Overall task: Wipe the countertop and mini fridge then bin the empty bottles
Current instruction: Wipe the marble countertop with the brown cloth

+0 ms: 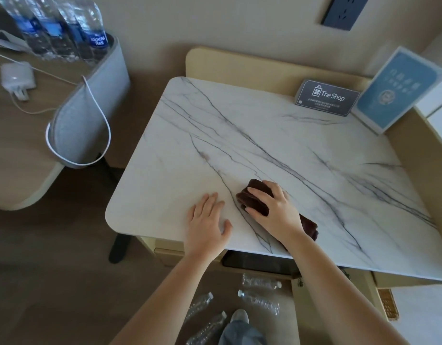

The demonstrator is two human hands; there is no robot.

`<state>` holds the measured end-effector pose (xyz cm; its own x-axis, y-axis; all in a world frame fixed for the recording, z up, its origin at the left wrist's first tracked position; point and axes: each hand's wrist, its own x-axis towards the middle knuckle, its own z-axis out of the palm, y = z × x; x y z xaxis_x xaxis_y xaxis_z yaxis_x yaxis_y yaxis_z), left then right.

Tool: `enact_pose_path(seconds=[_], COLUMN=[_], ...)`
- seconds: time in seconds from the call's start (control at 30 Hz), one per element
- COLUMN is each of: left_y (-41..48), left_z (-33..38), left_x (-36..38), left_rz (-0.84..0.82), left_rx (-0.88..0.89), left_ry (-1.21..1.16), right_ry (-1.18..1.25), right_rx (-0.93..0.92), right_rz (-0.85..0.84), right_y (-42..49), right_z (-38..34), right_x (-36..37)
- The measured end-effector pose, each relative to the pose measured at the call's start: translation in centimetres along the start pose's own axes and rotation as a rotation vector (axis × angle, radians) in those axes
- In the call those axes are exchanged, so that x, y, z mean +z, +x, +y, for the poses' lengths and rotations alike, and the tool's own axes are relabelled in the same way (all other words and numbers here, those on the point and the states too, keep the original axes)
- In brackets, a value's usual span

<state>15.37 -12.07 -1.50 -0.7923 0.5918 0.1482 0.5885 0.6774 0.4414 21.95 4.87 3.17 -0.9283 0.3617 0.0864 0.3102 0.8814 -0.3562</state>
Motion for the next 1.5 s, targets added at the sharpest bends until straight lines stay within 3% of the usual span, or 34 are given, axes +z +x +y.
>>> enact_pose_path(seconds=[0.2, 0.4, 0.8, 1.2, 1.5], left_y=[-0.7, -4.1, -9.5, -14.6, -17.9], left_z=[-0.3, -0.3, -0.2, 3.1, 9.7], left_x=[-0.4, -0.9, -3.0, -3.2, 0.1], left_rz=[0.026, 0.089, 0.009, 0.055, 0.081], left_rx=[0.014, 0.011, 0.066, 0.131, 0.065], left_ry=[-0.107, -0.176, -0.275, -0.282, -0.255], right_ry=[-0.088, -0.098, 0.366, 0.521, 0.56], right_rx=[0.046, 0.122, 0.466, 0.406, 0.351], right_rz=[-0.076, -0.025, 0.174, 0.269, 0.231], right_y=[-1.2, -3.9, -11.5, -19.1, -24.4], right_z=[-0.3, -1.6, -4.3, -3.4, 3.3], right_x=[0.2, 0.5, 1.1, -0.6, -2.2])
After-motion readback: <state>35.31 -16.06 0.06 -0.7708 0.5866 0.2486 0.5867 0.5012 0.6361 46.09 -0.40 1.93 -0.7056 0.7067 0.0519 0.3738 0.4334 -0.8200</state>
